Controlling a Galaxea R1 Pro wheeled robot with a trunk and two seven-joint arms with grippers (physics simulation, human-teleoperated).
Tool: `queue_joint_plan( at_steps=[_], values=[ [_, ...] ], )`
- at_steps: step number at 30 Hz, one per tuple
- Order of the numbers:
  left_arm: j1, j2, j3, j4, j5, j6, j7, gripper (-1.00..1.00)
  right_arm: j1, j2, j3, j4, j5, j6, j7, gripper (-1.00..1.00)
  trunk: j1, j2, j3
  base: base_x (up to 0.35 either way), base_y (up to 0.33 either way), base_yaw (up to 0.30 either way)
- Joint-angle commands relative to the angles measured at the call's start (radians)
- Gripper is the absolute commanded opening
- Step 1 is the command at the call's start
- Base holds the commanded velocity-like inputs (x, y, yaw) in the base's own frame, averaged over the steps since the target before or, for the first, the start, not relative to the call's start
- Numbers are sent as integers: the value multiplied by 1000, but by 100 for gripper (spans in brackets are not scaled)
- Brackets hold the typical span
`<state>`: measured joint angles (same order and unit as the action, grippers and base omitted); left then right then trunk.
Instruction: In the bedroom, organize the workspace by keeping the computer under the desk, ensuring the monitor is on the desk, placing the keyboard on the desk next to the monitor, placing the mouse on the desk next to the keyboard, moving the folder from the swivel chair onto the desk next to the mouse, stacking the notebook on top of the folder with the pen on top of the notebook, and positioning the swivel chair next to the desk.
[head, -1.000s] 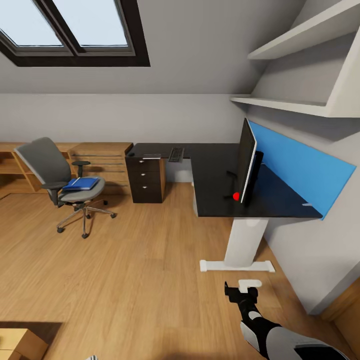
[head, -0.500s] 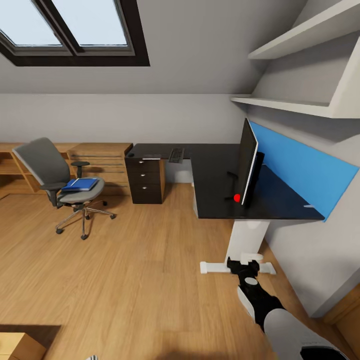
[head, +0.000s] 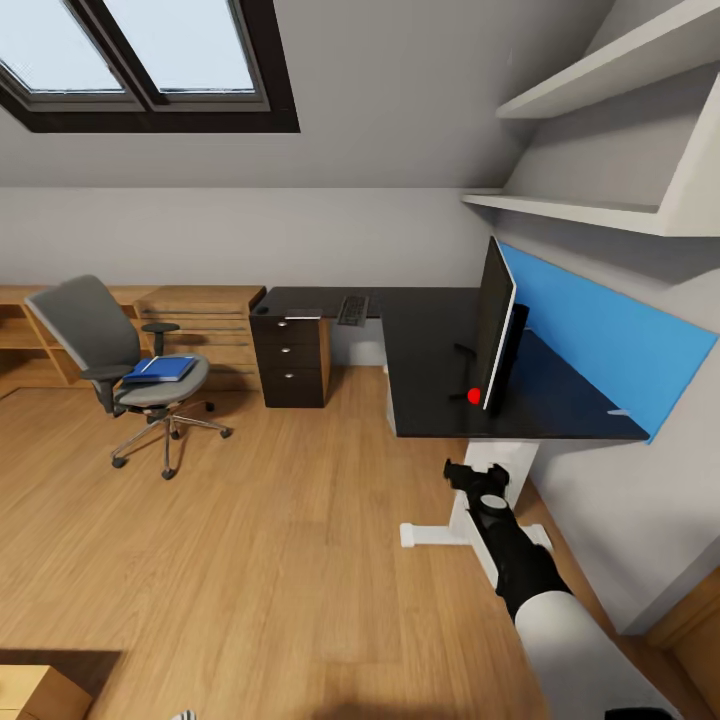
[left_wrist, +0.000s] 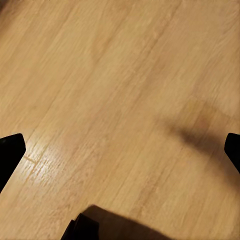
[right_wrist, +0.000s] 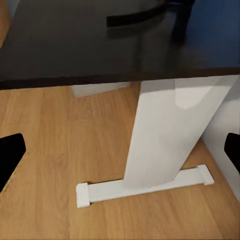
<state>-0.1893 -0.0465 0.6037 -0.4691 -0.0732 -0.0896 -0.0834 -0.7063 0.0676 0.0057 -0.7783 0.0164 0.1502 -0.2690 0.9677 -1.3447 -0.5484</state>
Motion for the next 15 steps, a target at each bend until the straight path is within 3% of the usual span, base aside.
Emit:
queue_joint_plan(
  at_steps=[1, 15],
  values=[
    [-1, -1, 8, 0, -8, -2, -7, 100, 0, 4, 1, -15, 1, 7, -4, 100, 0, -1, -1, 0, 0, 0],
    [-1, -3, 10, 0, -8, -45, -6, 100, 1, 19, 22, -152, 2, -86, -4, 100, 0, -1, -1, 0, 0, 0]
  ],
)
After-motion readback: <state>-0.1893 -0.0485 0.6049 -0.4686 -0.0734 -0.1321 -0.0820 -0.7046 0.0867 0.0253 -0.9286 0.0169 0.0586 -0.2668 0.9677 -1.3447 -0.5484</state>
